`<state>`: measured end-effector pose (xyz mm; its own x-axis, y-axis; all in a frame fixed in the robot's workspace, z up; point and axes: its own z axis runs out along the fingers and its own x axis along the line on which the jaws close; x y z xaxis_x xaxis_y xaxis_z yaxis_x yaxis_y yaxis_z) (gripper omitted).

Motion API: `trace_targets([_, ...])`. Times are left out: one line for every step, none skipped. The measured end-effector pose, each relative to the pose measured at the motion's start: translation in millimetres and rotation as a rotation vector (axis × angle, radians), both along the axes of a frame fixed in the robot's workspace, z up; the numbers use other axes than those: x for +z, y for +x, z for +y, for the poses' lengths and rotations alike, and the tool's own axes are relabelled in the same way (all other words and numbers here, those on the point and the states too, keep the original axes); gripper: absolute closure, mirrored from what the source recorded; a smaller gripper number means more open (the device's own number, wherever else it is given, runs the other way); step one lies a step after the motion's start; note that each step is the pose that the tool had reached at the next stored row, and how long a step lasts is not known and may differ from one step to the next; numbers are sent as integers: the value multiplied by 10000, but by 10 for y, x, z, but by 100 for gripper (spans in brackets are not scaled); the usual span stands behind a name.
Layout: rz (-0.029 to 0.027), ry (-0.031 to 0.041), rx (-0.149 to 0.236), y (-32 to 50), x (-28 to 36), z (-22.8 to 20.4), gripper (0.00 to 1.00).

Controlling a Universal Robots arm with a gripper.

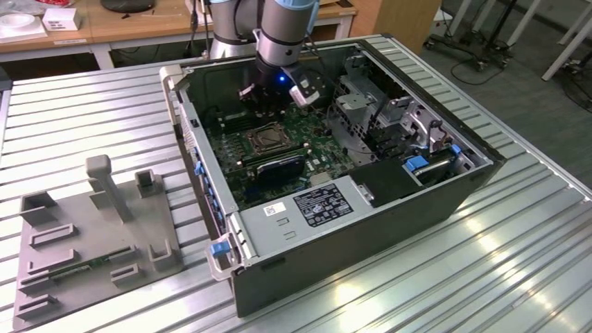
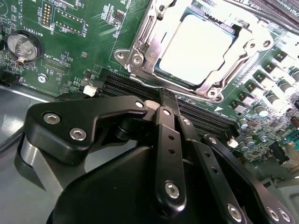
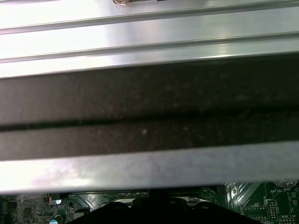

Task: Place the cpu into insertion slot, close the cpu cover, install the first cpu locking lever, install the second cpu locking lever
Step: 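Install the first cpu locking lever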

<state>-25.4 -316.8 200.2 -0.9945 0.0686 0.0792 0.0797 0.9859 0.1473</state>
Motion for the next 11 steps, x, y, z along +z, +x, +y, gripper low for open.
trace_targets([0,0,1,1,-1,0,89])
trace_targets([0,0,1,2,-3,0,89])
trace_targets([0,-1,0,3,-3,0,89])
trace_targets([0,0,0,3,-4,0,89])
trace_targets([0,-1,0,4,-5,0,89])
trace_targets([0,0,1,4,-6,0,89])
trace_targets([0,0,1,4,-7,0,89])
trace_targets([-1,2,1,4,-10,0,89])
trace_targets([-1,2,1,4,-14,0,89])
trace_targets([0,1,1,4,-17,0,89])
trace_targets([0,0,1,4,-20,0,89])
